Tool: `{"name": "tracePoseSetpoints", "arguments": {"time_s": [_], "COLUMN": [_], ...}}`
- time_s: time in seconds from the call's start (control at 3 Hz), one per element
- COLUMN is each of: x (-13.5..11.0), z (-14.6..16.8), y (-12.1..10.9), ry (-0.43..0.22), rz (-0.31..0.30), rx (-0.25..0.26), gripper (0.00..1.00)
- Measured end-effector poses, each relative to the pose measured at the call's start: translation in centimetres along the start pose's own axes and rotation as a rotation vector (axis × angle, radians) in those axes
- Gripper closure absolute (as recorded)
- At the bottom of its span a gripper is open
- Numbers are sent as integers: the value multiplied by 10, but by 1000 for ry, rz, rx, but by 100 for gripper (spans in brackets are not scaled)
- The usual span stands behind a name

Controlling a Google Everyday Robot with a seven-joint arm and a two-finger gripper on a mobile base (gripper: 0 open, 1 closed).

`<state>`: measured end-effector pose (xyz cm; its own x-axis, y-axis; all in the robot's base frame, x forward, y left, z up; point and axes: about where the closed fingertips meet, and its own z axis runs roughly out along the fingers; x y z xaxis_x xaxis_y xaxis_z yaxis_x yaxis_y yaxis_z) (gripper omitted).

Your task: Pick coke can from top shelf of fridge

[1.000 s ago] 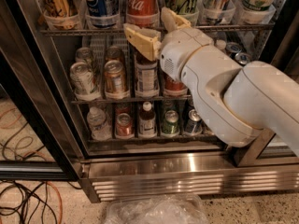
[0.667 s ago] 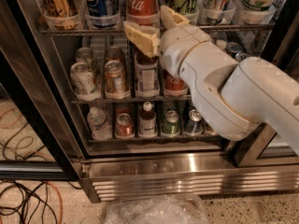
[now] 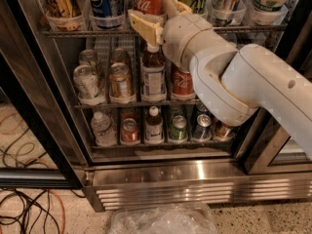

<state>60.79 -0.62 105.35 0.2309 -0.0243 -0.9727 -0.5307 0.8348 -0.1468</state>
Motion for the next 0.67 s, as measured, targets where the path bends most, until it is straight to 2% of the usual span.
{"name": "tracePoseSetpoints", "arguments": {"time_s": [0.67], "x": [0], "z": [8], "y": [-5], "ry": [-13], "rz": [2], "rx": [14], "gripper": [39]}}
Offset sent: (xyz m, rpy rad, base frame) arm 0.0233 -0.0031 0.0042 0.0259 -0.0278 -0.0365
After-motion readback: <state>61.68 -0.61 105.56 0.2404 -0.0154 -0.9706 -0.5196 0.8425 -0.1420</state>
